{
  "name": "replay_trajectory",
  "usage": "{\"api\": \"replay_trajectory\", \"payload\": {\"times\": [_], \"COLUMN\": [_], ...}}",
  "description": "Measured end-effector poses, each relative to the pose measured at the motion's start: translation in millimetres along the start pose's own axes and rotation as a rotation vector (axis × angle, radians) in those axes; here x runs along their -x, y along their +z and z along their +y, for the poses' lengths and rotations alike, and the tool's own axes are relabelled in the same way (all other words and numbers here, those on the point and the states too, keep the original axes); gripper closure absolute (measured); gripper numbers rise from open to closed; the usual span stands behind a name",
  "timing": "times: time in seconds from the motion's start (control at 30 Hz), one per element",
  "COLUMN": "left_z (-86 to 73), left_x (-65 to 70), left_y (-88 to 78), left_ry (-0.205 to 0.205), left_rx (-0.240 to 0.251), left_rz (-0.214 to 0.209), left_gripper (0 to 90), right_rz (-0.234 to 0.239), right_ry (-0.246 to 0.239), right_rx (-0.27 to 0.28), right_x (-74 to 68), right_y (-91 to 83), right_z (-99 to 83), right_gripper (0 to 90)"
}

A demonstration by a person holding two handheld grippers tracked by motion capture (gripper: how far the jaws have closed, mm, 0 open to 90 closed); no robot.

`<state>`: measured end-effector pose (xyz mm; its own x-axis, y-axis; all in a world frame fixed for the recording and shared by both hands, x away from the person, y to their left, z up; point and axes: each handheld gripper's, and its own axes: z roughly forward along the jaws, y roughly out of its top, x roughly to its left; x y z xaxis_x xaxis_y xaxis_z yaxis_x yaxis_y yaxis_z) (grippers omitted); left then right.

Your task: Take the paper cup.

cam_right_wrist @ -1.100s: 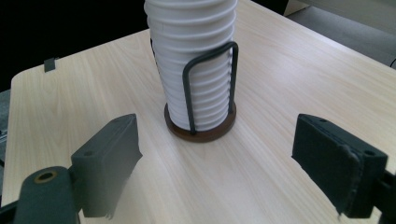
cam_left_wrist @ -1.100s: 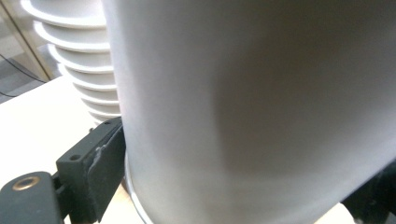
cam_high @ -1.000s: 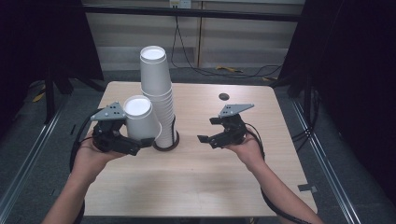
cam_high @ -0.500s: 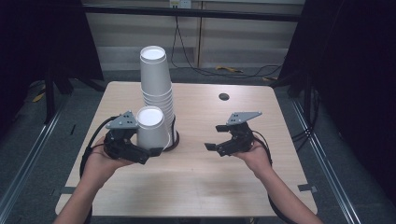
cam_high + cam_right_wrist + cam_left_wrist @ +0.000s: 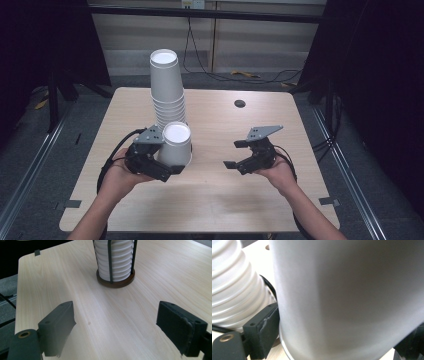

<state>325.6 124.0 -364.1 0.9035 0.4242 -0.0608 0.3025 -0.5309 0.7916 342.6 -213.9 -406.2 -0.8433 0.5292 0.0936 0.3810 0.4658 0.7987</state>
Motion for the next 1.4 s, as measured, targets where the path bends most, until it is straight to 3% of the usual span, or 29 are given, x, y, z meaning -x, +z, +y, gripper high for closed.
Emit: {"api": "replay_trajectory", "payload": {"times": [0.27, 0.57, 1.2, 1.4], "left_z": [3.3, 4.1, 3.9, 4.8], "left_x": [4.4, 7.3, 7.8, 9.8], "left_y": [14.7, 28.8, 50.3, 57.8], "left_ry": [0.012, 0.029, 0.068, 0.083], "left_rx": [-0.022, -0.076, -0.176, -0.212], "left_rz": [-0.029, -0.031, -0.035, -0.036], "left_gripper": [10.5, 10.7, 11.0, 11.1], "right_rz": [0.024, 0.06, 0.11, 0.117], "right_ry": [-0.016, -0.021, -0.068, -0.084], "right_rx": [-0.009, -0.017, -0.112, -0.12], "right_x": [-0.4, -1.5, -6.3, -7.1], "right_y": [-2.9, -3.4, -0.3, -1.4], "right_z": [-5.3, -7.9, -8.6, -7.1], "right_gripper": [14.1, 13.8, 14.2, 14.2]}}
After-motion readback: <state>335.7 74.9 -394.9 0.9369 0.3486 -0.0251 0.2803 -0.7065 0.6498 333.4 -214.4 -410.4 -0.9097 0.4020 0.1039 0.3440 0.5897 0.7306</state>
